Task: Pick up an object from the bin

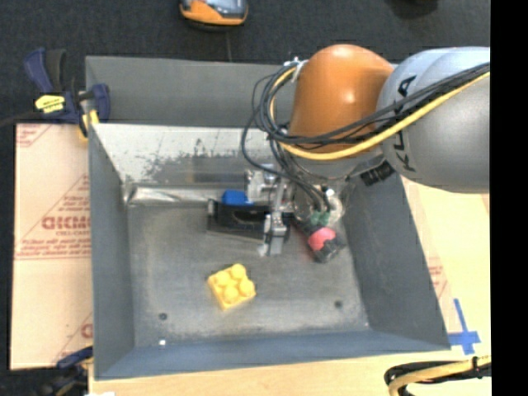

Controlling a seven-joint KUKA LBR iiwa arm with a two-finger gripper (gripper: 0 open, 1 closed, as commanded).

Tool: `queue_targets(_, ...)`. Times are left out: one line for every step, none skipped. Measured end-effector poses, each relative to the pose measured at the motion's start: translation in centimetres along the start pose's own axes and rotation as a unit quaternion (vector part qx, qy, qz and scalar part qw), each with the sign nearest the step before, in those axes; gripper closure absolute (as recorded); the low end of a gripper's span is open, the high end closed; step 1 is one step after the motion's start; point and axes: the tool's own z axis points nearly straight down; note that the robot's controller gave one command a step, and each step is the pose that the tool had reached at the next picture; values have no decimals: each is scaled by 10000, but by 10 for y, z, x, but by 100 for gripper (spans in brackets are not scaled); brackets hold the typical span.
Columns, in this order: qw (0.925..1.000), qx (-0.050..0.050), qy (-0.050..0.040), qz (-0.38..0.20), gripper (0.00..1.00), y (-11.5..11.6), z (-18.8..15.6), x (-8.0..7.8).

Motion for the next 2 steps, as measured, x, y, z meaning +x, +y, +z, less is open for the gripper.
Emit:
queue_targets(10000,-5,-41,11,0,0,-5,-1)
queue_targets(9998,4,-68,-209,0,-21,83,-38)
